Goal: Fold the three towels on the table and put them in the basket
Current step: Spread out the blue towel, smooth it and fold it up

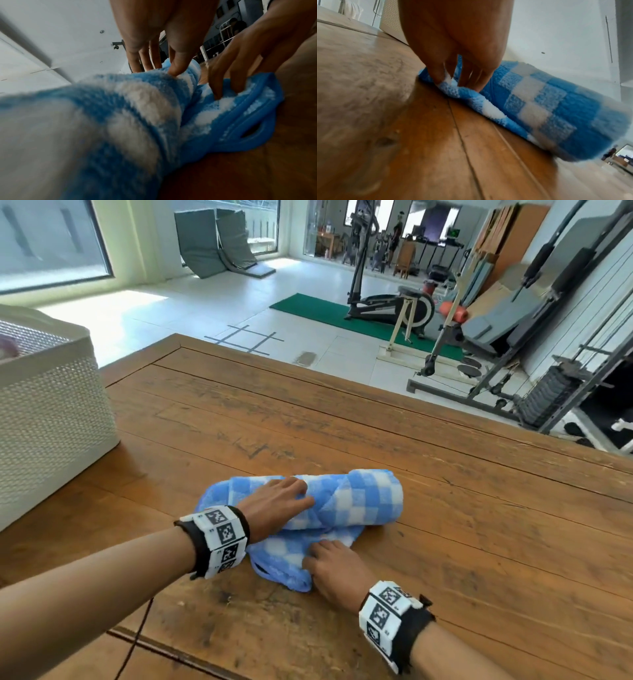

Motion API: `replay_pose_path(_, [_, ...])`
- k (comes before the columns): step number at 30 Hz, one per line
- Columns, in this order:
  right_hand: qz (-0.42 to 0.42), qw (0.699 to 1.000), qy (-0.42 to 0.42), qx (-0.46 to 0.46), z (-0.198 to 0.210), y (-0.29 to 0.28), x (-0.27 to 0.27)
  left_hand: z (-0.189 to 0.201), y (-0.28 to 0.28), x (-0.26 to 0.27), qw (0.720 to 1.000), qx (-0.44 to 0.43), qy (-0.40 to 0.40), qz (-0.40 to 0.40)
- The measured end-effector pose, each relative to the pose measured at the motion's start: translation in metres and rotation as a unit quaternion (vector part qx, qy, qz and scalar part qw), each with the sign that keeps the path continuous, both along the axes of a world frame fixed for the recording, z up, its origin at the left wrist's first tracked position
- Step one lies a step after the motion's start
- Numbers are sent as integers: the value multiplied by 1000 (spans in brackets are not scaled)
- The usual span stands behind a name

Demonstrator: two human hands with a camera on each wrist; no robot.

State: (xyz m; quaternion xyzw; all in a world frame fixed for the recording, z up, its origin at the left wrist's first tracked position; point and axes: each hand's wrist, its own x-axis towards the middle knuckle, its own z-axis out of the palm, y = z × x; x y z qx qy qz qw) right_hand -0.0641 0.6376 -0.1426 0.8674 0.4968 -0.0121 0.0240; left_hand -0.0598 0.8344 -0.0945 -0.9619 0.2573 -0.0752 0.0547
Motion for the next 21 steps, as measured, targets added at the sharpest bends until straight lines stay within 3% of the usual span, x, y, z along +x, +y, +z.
replay_pose_path(5, [-103, 968, 193, 126, 13, 2, 12, -16, -5, -14, 996, -84, 36, -18])
replay_pose_path(8, [-120, 954, 206, 182, 23, -3, 22, -15, -7, -19, 982, -170, 89, 7])
replay_pose_path(10, [-129, 950, 213, 189, 26, 0, 28, -13, -6, -21, 978, -181, 98, 11])
replay_pose_path(12, [-109, 957, 179, 200, 29, 4, 29, -14, -7, -22, 983, -162, 88, 13])
replay_pose_path(16, [-68, 985, -35, 157, 35, 8, 31, -18, -16, -20, 983, -175, 52, 32])
replay_pose_path(21, [-106, 988, -40, 106, 40, 10, 27, -28, -14, -20, 976, -211, 16, 44])
